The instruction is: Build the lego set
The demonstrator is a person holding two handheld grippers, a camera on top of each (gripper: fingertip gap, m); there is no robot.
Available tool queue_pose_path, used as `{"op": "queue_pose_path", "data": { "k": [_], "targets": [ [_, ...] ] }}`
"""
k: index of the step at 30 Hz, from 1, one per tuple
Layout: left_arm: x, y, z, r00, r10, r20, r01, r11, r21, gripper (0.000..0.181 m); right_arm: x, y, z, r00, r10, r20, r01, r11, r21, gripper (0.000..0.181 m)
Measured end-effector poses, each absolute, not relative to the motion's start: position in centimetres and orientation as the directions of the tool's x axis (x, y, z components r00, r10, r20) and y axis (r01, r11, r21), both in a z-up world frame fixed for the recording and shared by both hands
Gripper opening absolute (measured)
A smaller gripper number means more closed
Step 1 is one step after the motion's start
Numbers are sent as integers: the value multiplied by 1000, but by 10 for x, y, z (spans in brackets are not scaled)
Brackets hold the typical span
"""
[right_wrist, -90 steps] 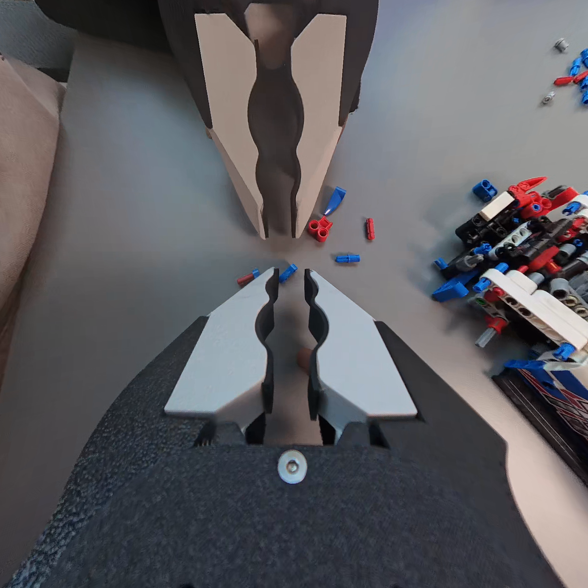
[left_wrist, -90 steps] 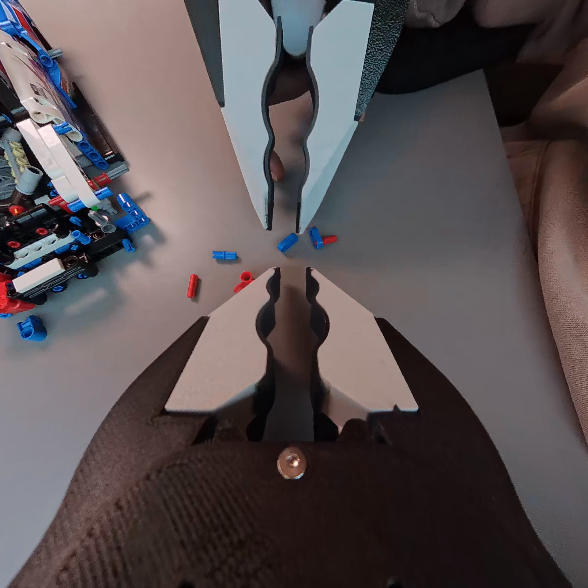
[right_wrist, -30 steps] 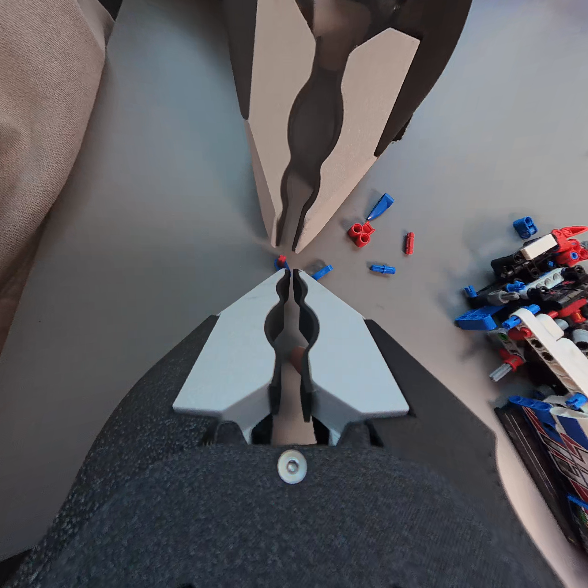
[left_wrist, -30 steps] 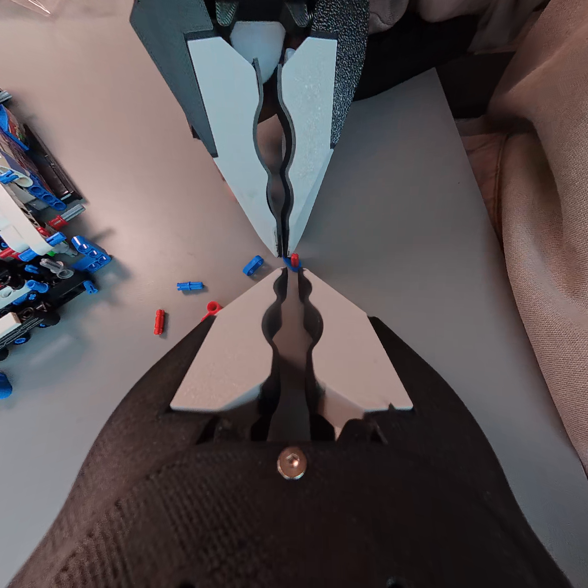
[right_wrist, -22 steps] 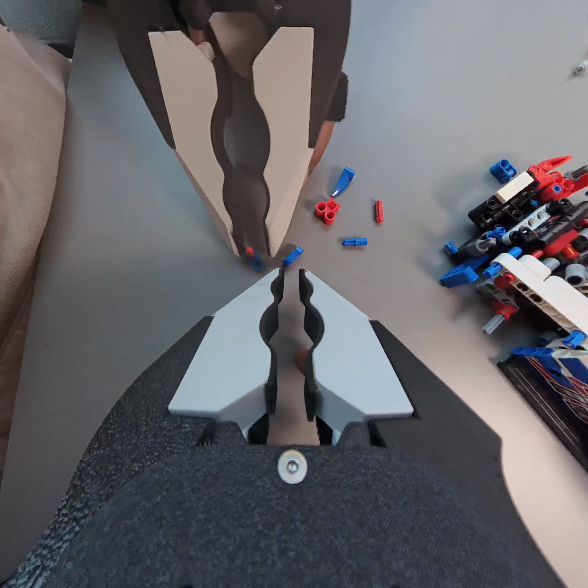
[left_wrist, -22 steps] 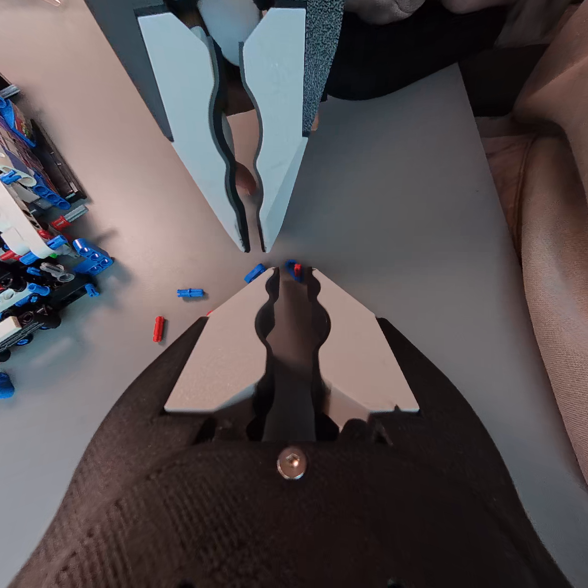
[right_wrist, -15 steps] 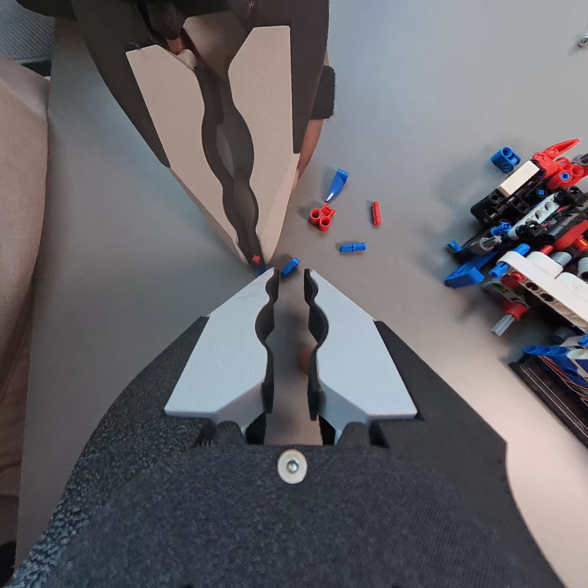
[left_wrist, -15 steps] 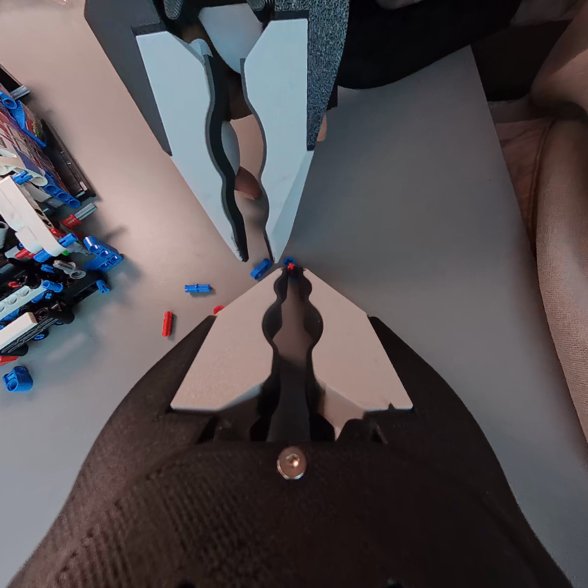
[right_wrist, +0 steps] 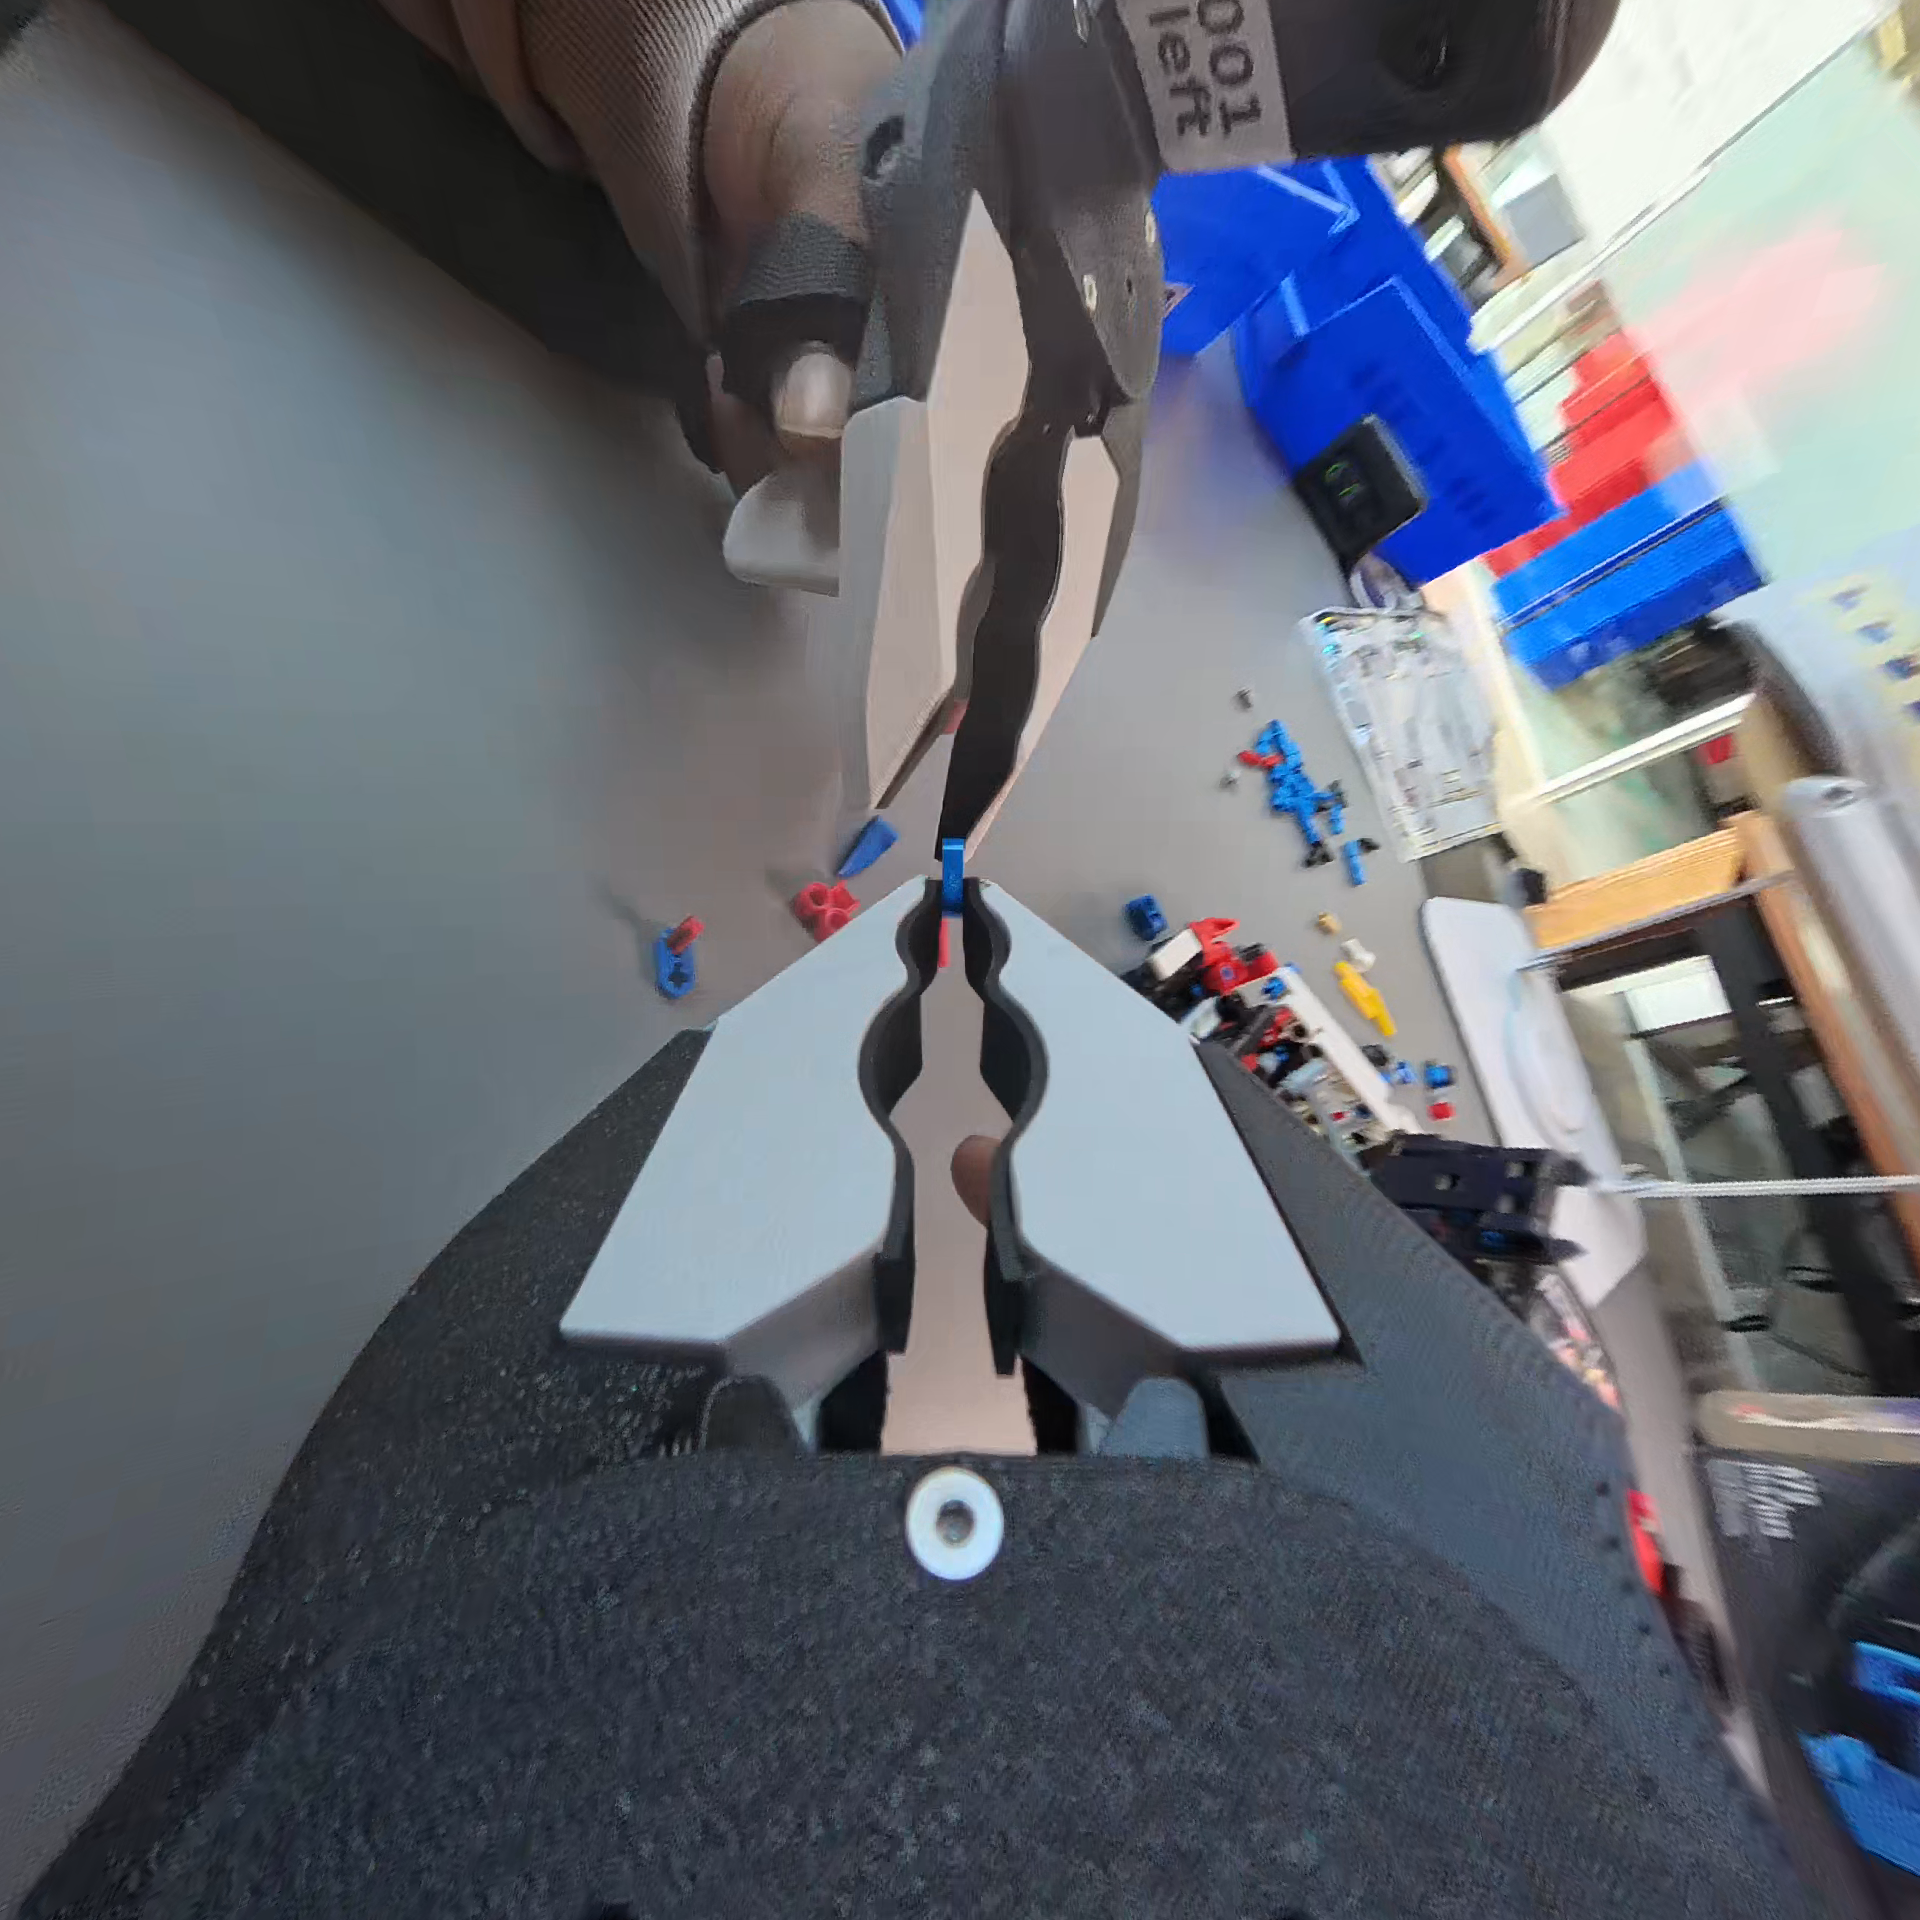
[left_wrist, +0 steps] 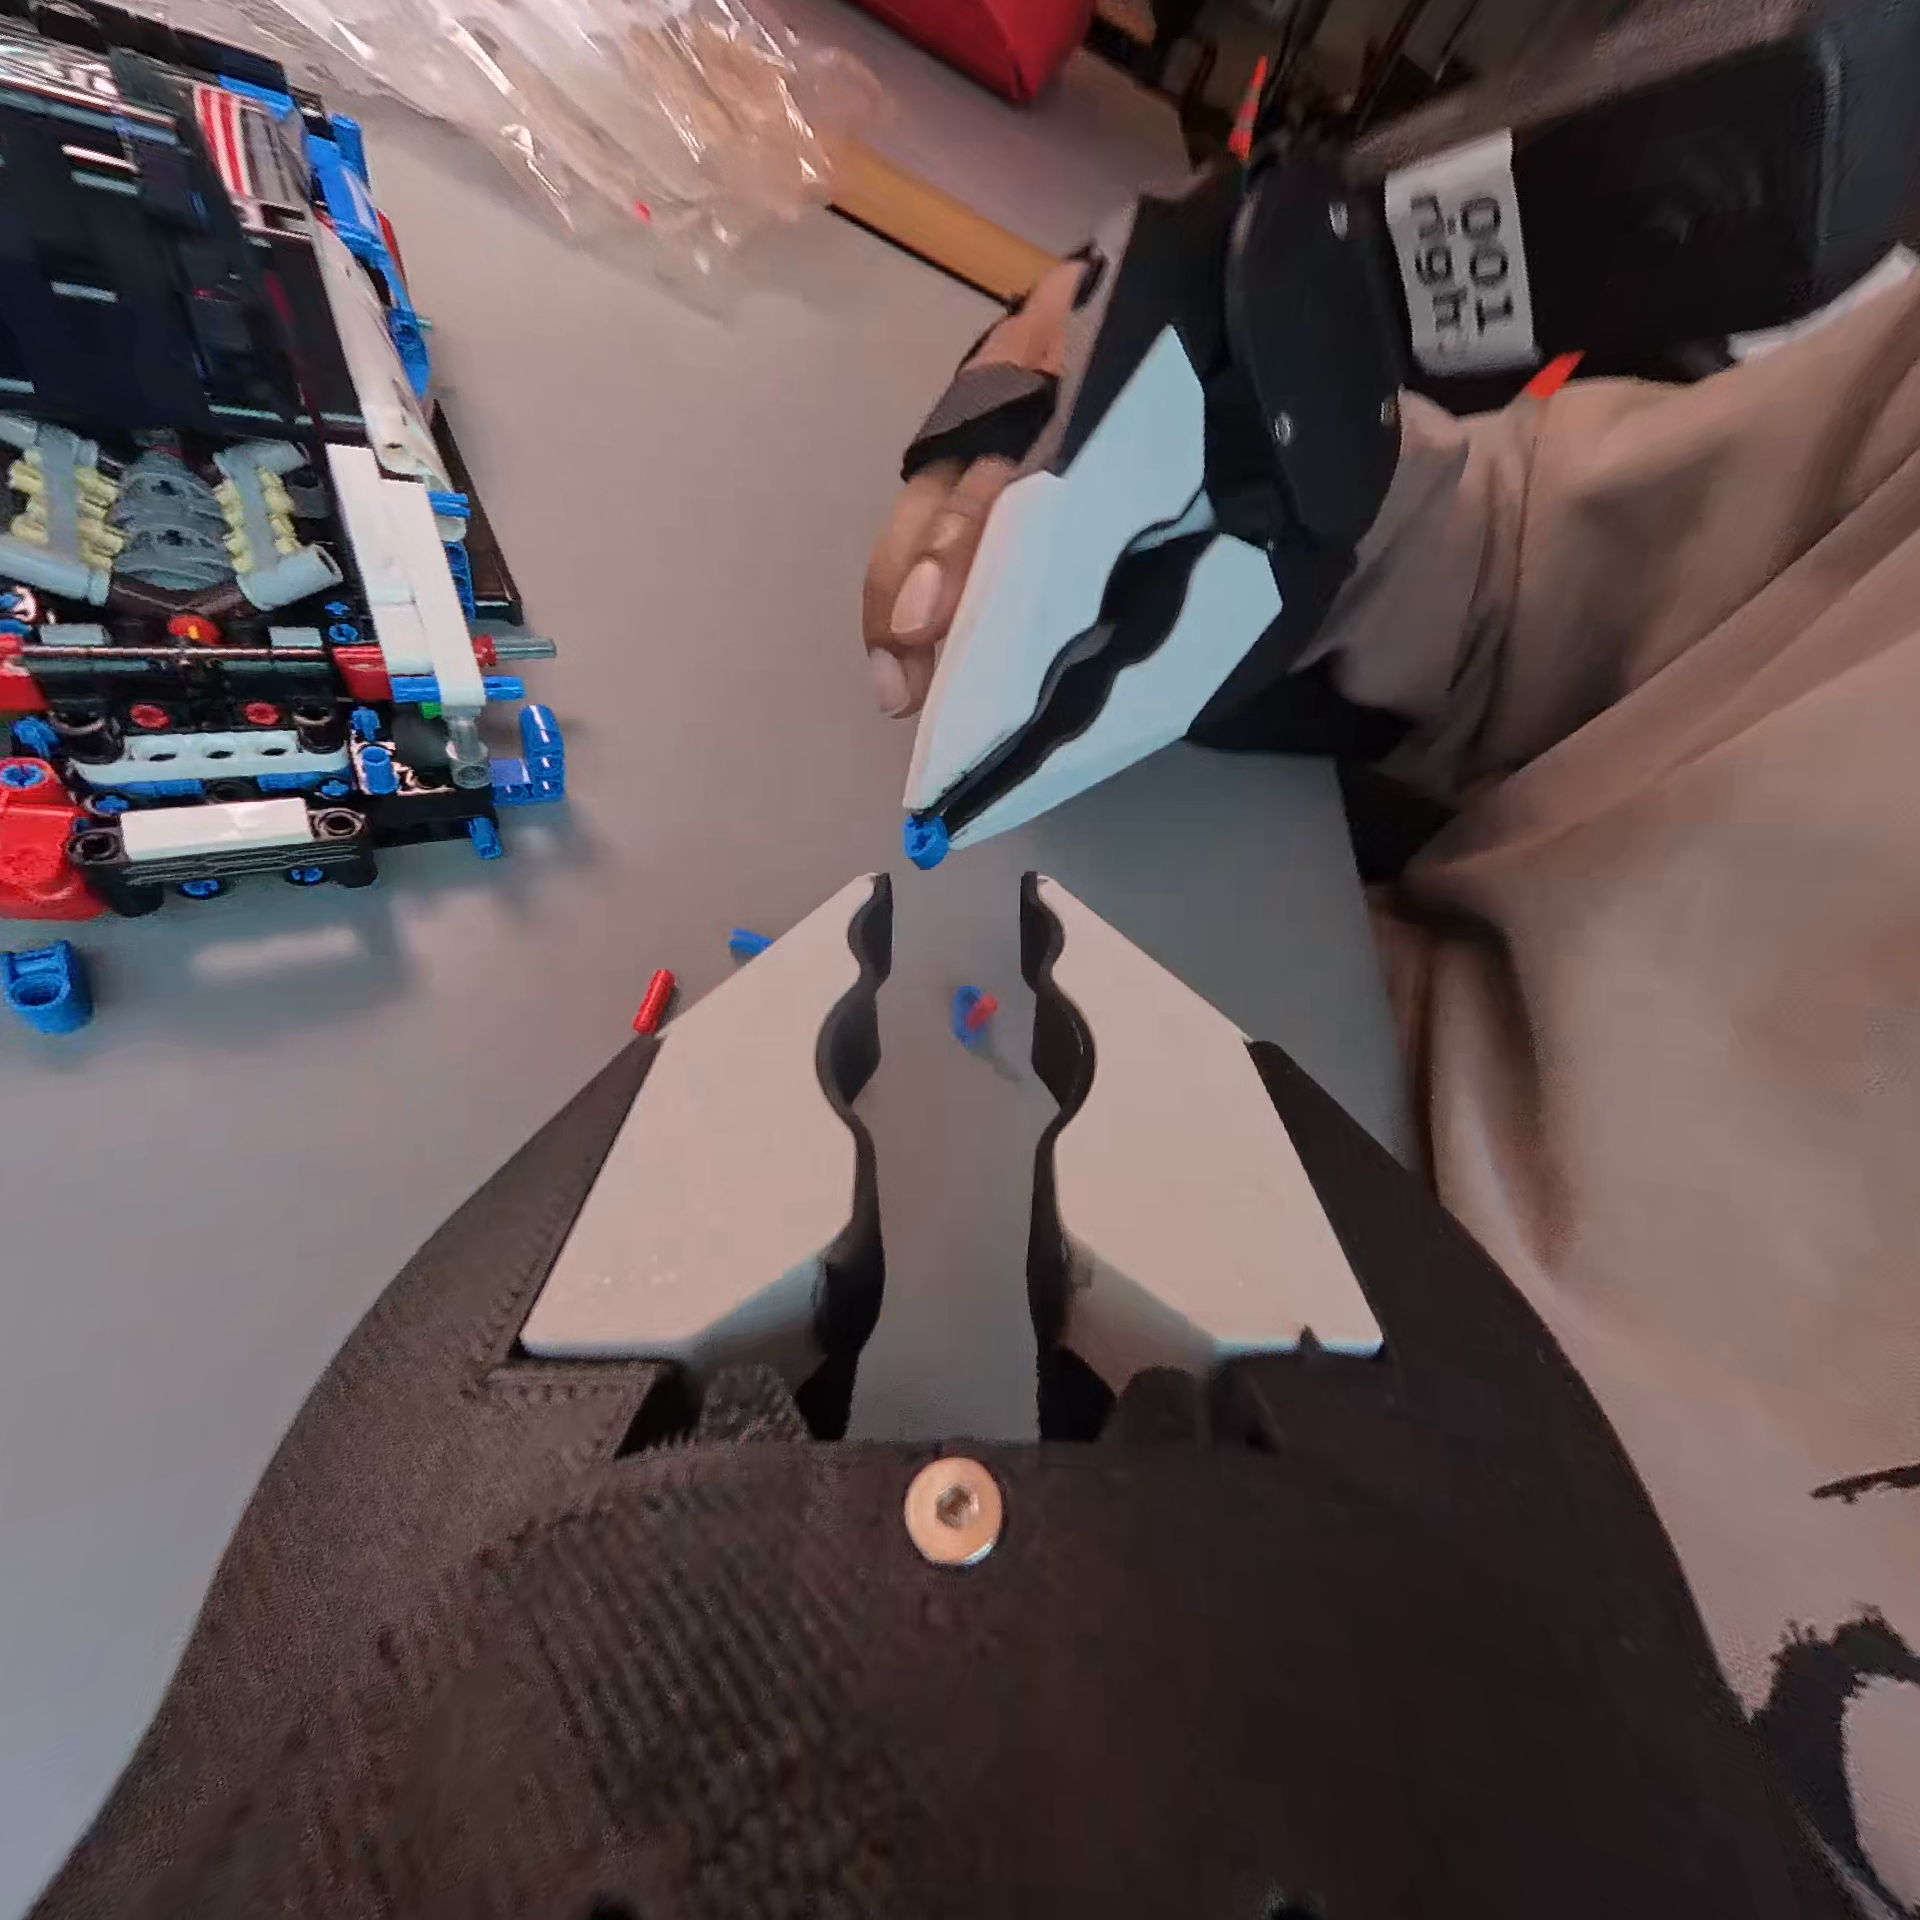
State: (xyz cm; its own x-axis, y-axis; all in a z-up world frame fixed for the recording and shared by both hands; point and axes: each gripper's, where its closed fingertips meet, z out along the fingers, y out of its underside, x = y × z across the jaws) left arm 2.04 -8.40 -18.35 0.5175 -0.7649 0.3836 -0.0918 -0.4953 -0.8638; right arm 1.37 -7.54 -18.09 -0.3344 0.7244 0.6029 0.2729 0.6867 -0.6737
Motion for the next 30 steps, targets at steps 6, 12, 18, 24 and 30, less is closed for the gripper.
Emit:
{"op": "queue_pose_path", "data": {
  "k": [6, 12, 18, 24, 30],
  "targets": [
    [18, -80, -171, 489, -734, 471, 28, -526, -850, 16, 10, -72, -172, -250, 488, 836, 206, 871, -447, 0],
    [17, -77, -170, 504, -730, 462, 42, -513, -857, 8, 8, -79, -170, -246, 412, 877, 180, 909, -376, 0],
    [18, -79, -167, 516, -762, 391, -1, -457, -889, 5, 9, -82, -167, -228, 449, 864, 168, 892, -419, 1],
    [25, -87, -165, 537, -843, 30, -230, -180, -956, 5, 21, -89, -157, -350, 846, 401, 184, 482, -857, 12],
    [37, -94, -174, 500, -864, -64, -317, -113, -942, 5, 29, -96, -175, -442, 863, 247, 259, 386, -885, 13]
  ]
}}
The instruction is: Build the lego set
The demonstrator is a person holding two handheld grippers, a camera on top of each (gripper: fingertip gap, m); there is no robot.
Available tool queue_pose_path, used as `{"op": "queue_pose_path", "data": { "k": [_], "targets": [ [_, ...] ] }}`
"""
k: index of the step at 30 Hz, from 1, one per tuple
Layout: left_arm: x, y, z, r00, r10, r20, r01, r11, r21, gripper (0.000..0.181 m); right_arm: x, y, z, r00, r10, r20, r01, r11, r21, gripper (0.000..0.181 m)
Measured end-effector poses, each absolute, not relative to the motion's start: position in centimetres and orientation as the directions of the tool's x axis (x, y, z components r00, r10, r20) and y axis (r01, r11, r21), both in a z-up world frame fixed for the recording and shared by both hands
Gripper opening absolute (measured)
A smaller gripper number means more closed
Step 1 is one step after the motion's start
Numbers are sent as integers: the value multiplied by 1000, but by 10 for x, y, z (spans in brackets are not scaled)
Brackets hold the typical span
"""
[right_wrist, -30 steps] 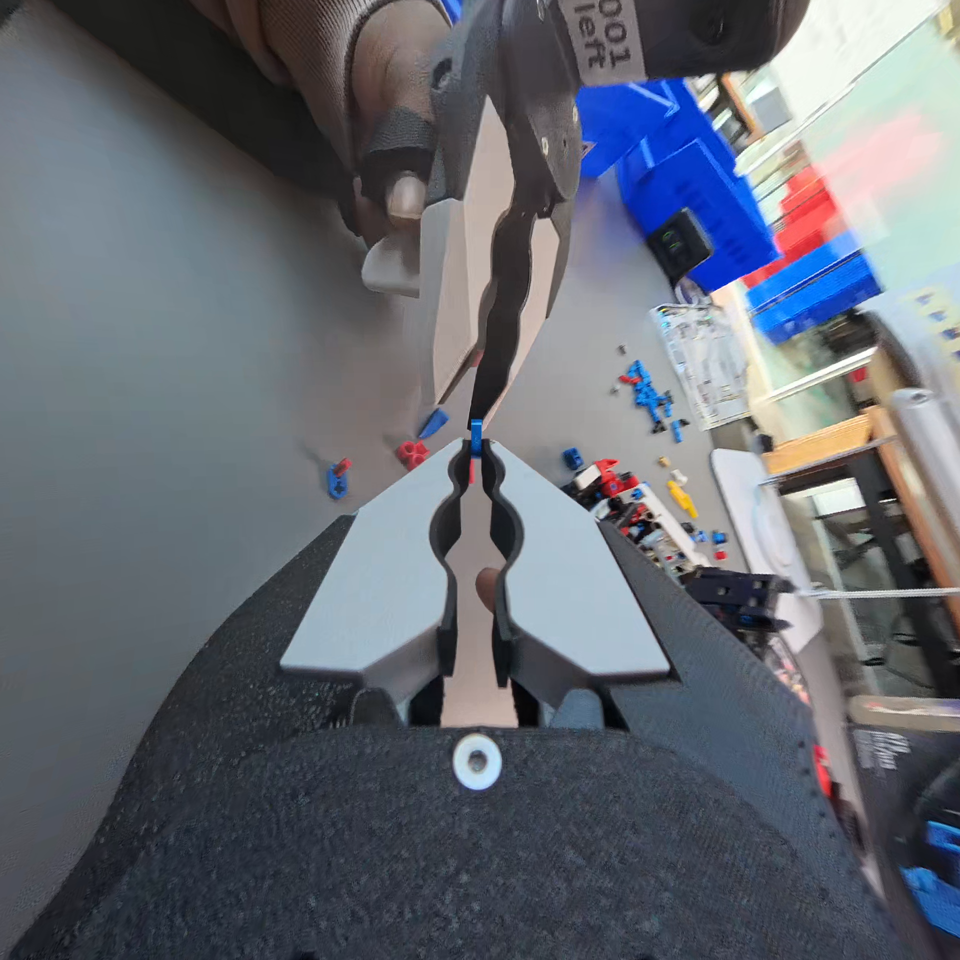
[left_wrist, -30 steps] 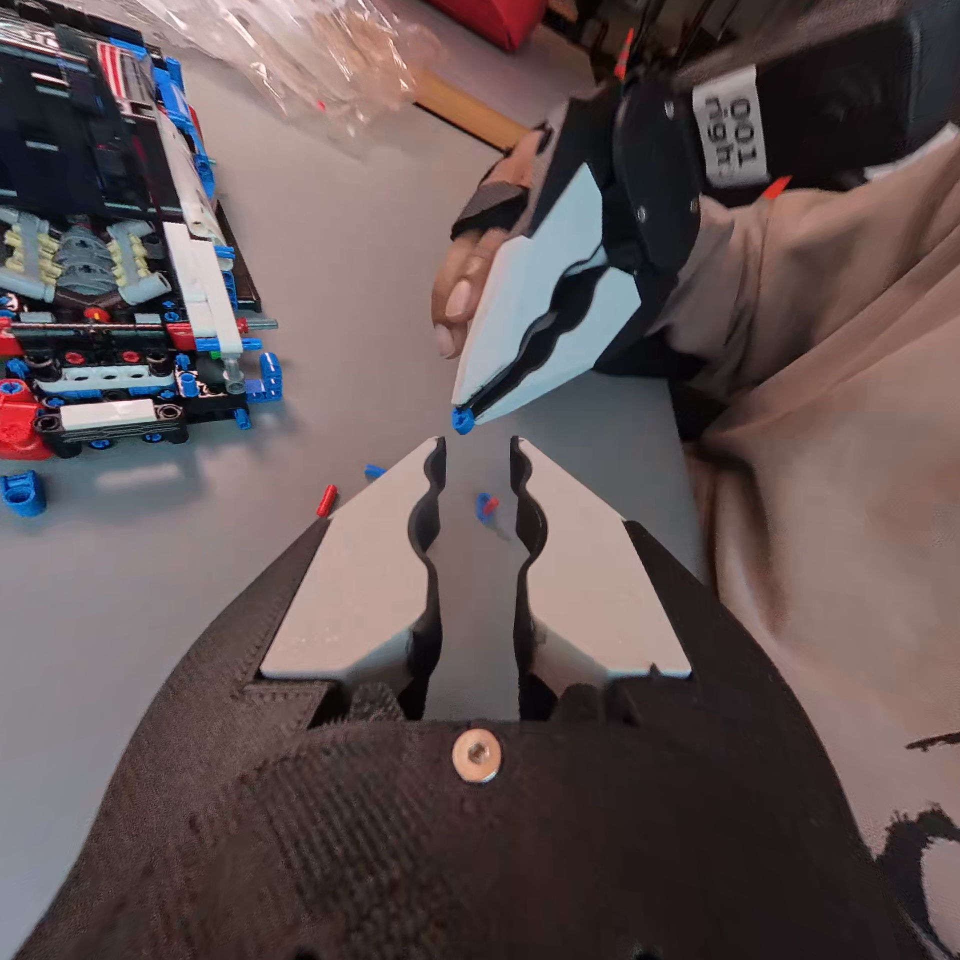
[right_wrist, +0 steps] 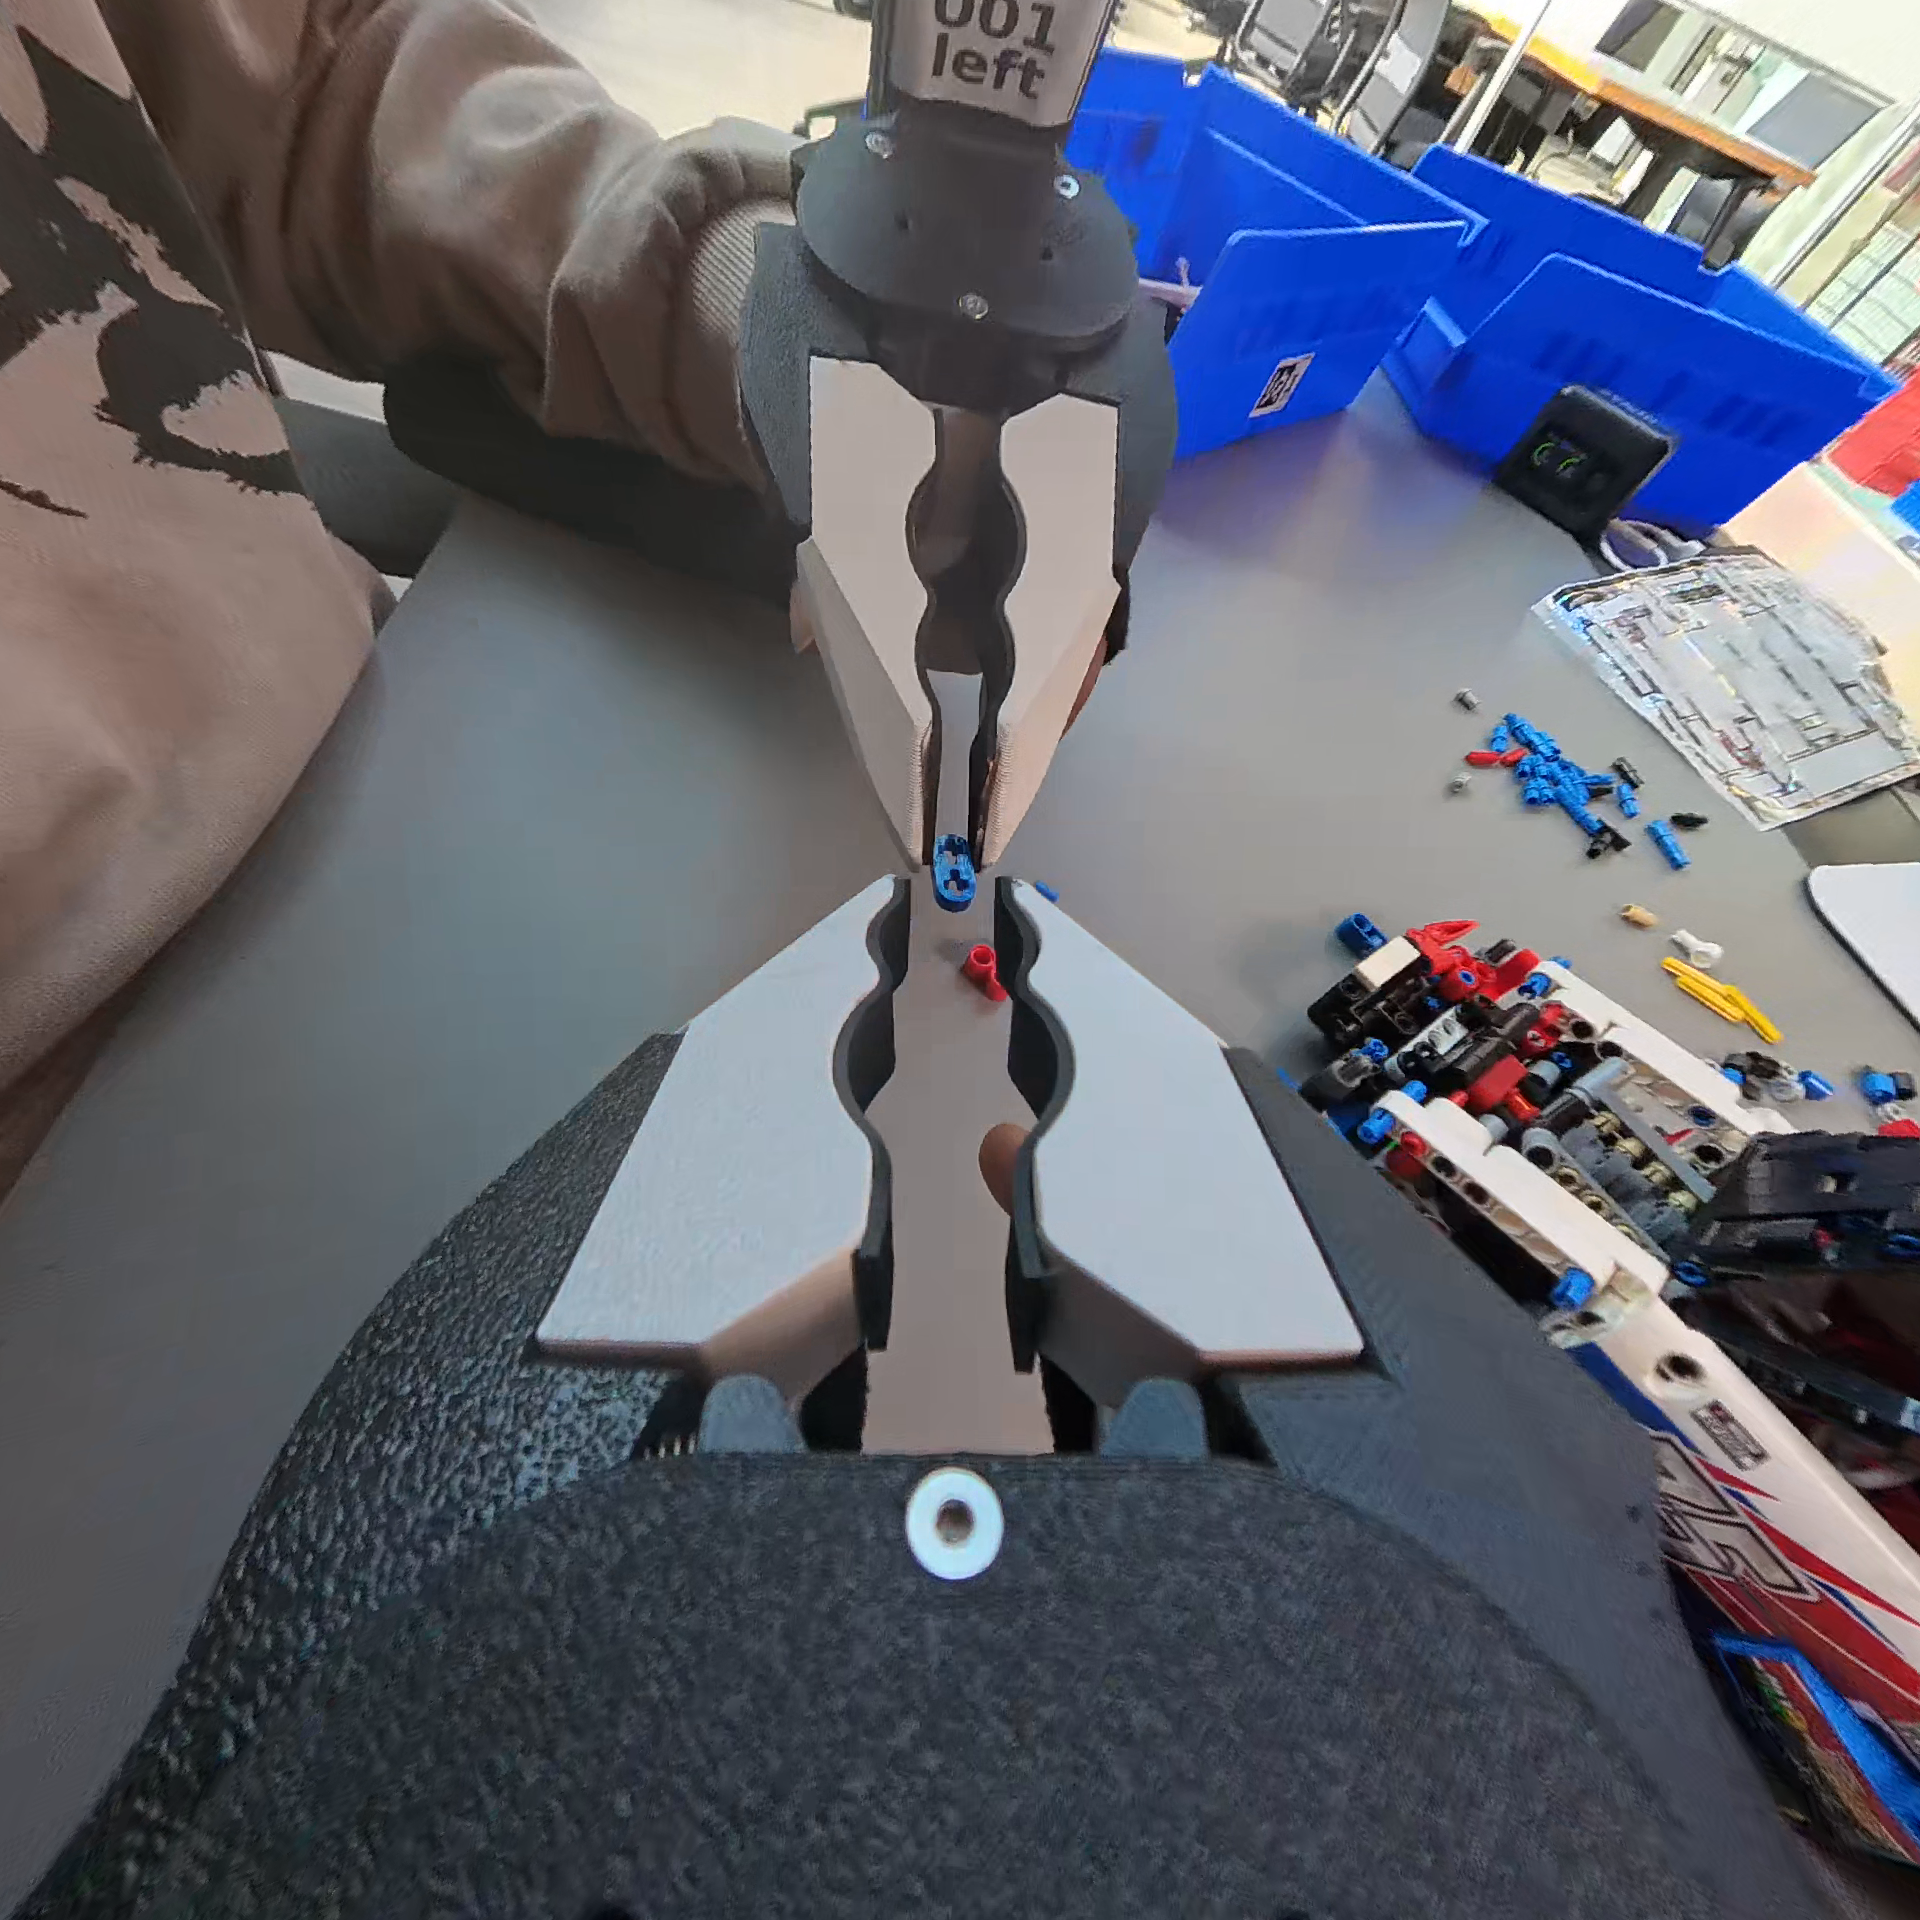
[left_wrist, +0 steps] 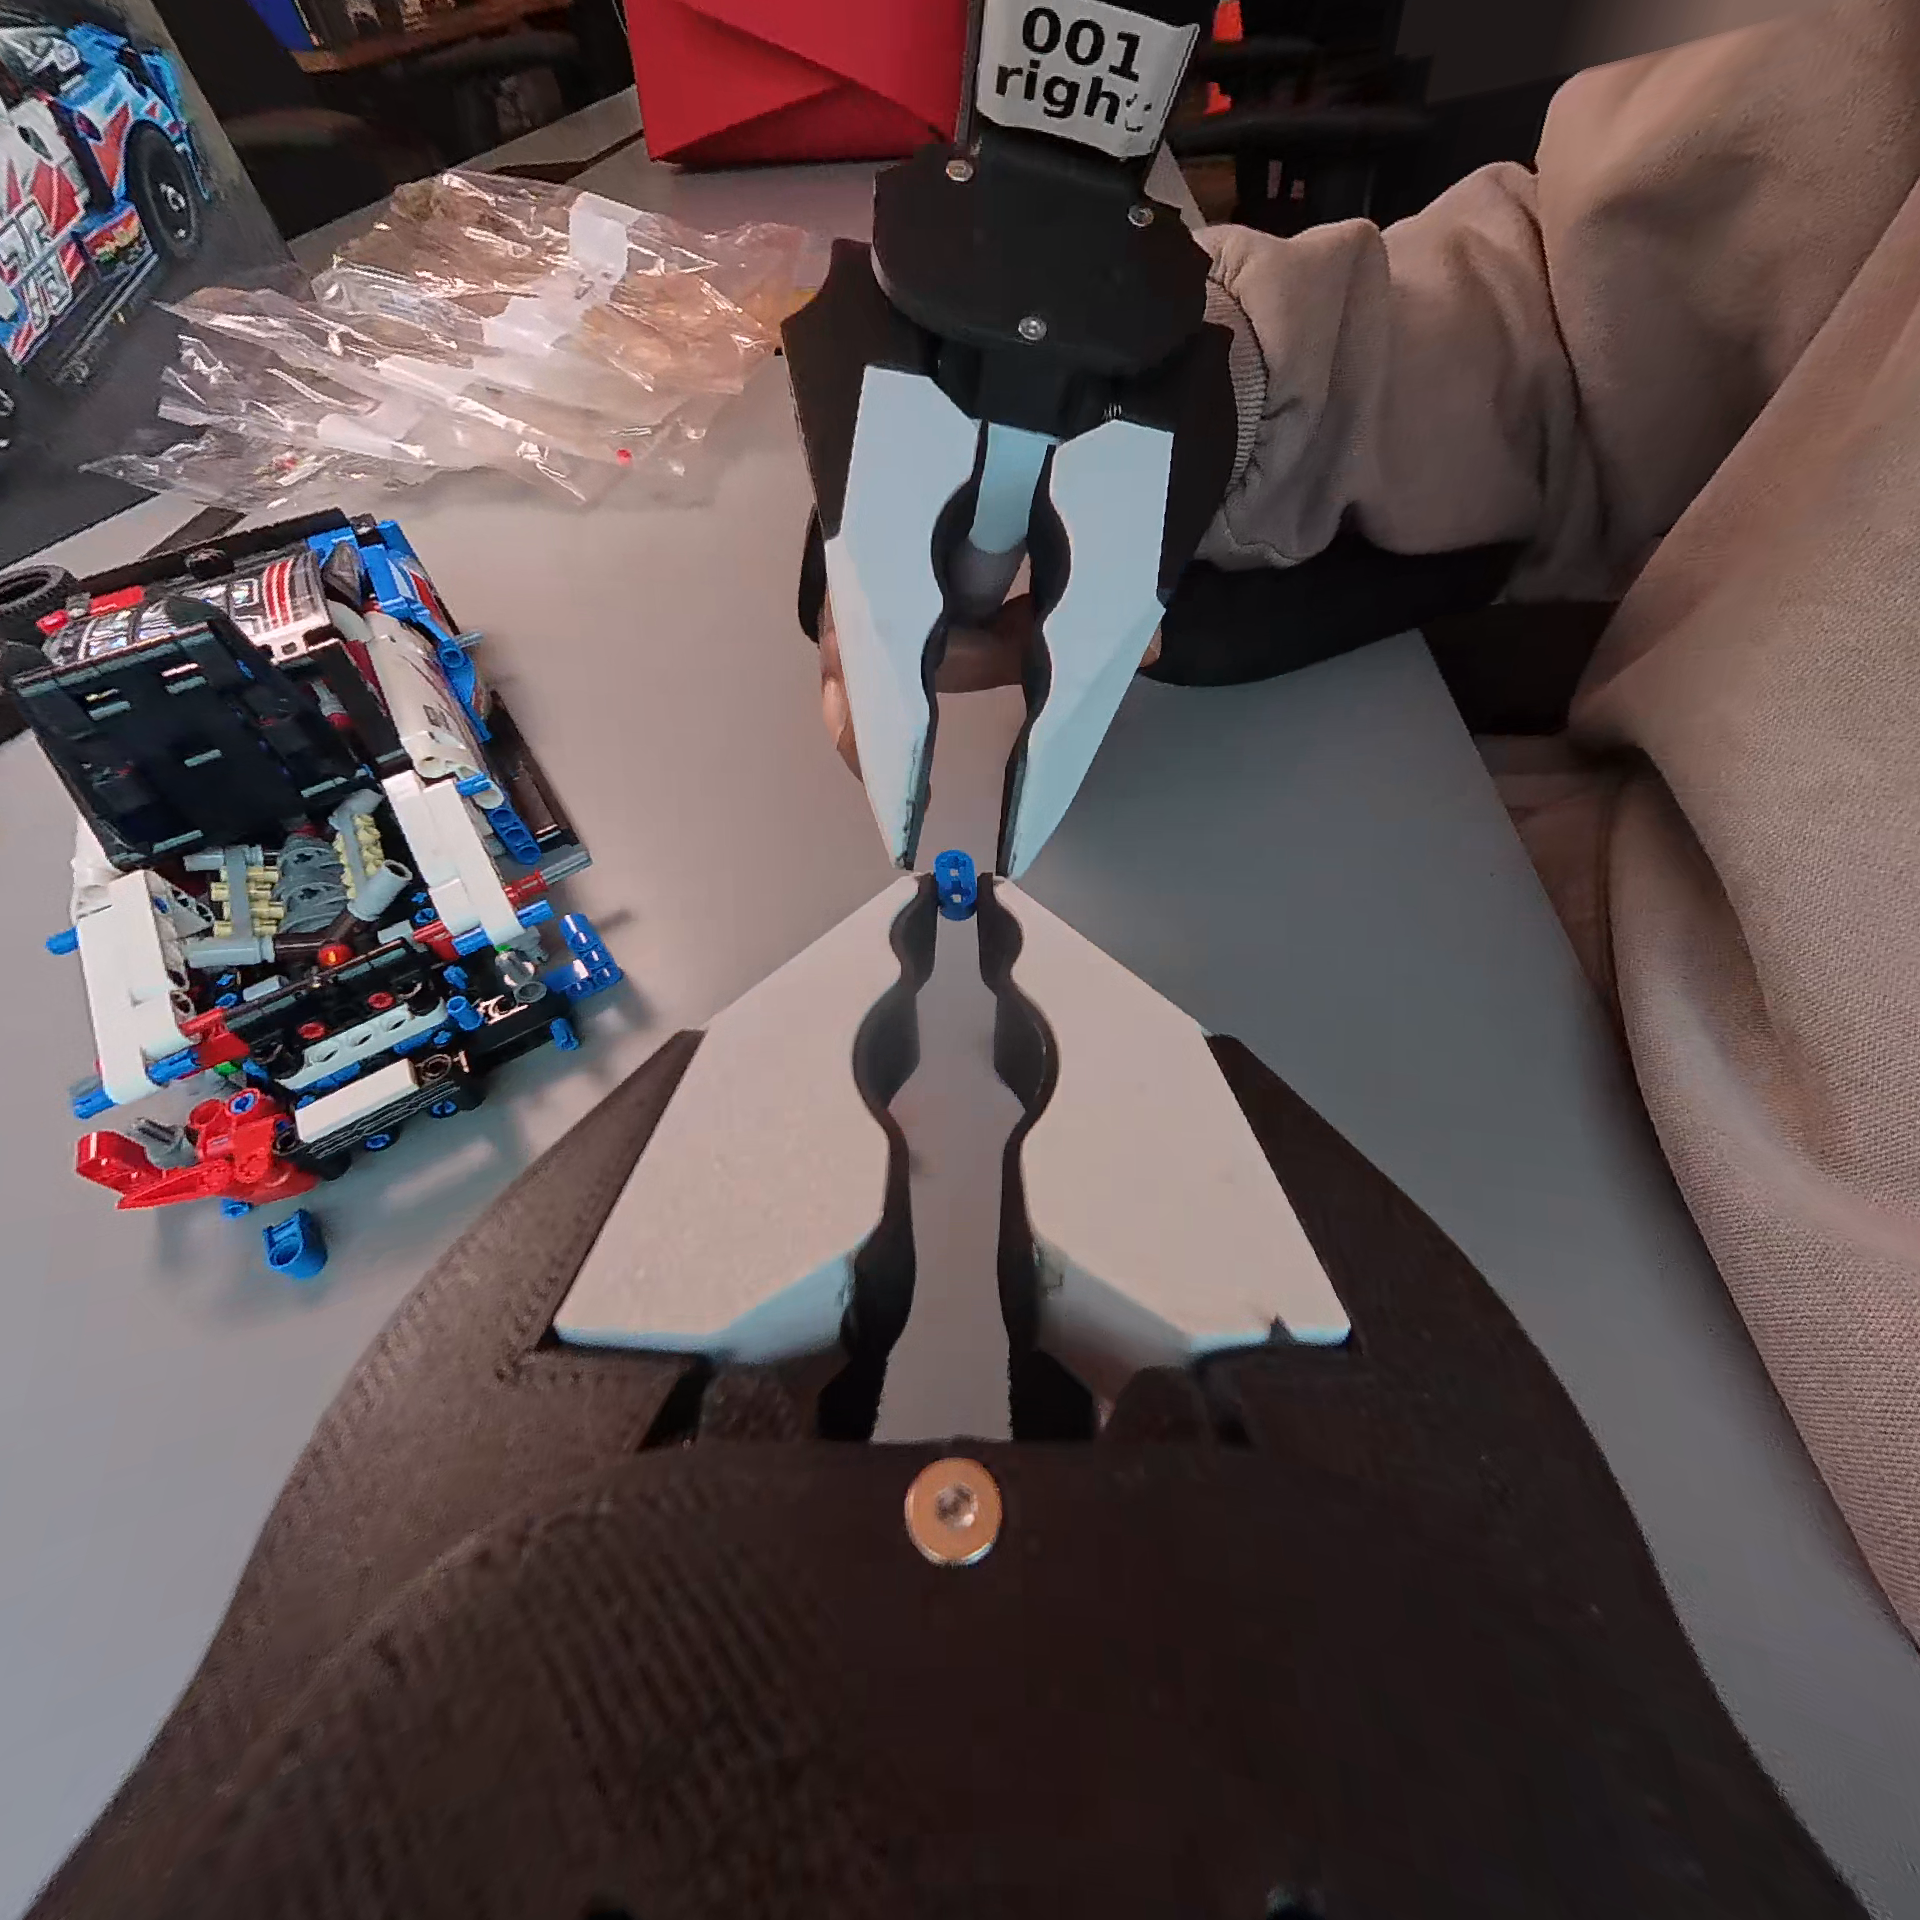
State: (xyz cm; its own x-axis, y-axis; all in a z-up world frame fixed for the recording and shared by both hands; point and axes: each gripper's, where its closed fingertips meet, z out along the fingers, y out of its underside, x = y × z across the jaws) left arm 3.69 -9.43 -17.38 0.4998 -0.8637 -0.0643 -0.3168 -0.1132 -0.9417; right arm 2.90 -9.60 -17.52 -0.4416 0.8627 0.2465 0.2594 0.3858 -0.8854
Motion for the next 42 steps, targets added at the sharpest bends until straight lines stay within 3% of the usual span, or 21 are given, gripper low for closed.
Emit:
{"op": "queue_pose_path", "data": {
  "k": [9, 12, 20, 42],
  "targets": [
    [40, -99, -190, 477, -877, -53, -384, -153, -911, 5, 31, -100, -190, -473, 855, 215, 330, 398, -856, 4],
    [38, -104, -207, 465, -885, -39, -464, -205, -862, 19, 32, -101, -205, -487, 851, 196, 401, 417, -816, 4],
    [36, -106, -229, 465, -883, -65, -568, -242, -786, 12, 33, -102, -224, -509, 846, 160, 471, 429, -771, 4],
    [40, -101, -229, 492, -868, -68, -554, -252, -794, 5, 33, -102, -230, -514, 849, 123, 519, 422, -743, 4]
  ]
}}
